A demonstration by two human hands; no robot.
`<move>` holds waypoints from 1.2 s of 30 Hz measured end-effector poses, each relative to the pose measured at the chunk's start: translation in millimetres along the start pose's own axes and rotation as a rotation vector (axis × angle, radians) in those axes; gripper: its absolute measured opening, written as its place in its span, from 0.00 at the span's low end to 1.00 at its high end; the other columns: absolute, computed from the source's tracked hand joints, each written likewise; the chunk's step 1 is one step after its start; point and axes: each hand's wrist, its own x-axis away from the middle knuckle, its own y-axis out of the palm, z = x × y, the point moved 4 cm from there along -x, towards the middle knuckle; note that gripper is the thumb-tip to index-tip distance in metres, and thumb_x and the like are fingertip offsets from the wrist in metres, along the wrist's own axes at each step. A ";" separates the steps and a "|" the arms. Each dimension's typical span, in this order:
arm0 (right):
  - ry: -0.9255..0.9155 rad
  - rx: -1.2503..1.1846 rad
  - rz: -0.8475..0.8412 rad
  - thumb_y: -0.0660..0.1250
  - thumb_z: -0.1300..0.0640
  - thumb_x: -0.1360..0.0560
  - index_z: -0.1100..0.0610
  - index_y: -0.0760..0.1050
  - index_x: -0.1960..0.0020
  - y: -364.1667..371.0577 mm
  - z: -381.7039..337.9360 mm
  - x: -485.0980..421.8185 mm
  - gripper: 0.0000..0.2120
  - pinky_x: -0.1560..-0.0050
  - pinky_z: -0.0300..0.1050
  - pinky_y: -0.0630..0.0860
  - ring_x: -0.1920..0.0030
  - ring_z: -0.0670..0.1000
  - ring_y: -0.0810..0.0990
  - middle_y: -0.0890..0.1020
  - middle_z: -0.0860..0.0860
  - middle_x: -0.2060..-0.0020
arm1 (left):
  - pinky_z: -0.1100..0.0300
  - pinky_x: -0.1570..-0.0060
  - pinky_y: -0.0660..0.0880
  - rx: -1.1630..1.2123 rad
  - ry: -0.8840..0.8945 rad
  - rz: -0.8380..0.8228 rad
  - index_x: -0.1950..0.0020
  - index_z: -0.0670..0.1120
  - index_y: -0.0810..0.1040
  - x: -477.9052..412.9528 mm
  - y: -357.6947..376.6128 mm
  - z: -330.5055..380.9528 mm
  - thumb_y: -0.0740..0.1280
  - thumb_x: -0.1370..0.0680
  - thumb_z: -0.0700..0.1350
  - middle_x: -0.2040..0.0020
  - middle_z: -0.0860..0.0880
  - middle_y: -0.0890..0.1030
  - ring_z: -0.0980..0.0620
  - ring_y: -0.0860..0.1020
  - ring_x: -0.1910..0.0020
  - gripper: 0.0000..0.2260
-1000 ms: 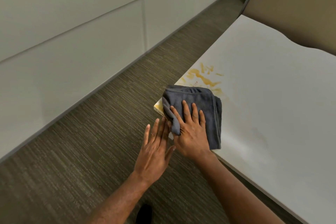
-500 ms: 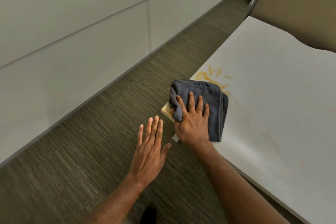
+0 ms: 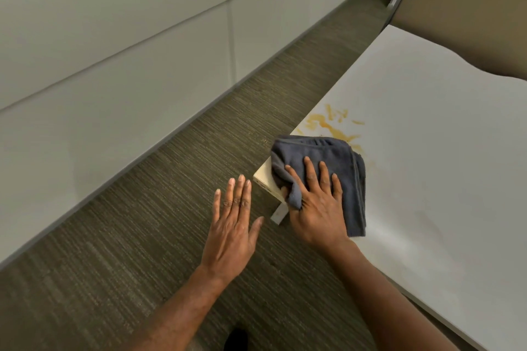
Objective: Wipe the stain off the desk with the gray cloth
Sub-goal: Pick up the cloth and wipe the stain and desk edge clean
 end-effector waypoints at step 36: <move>0.052 -0.010 0.037 0.44 0.41 0.17 0.39 0.43 0.19 -6.9 51.0 97.7 0.28 0.21 0.61 0.42 0.18 0.52 0.37 0.44 0.46 0.17 | 0.38 0.19 0.55 0.137 0.007 0.086 0.15 0.41 0.52 -16.6 -18.9 34.1 0.50 0.13 0.56 0.15 0.42 0.53 0.44 0.49 0.15 0.30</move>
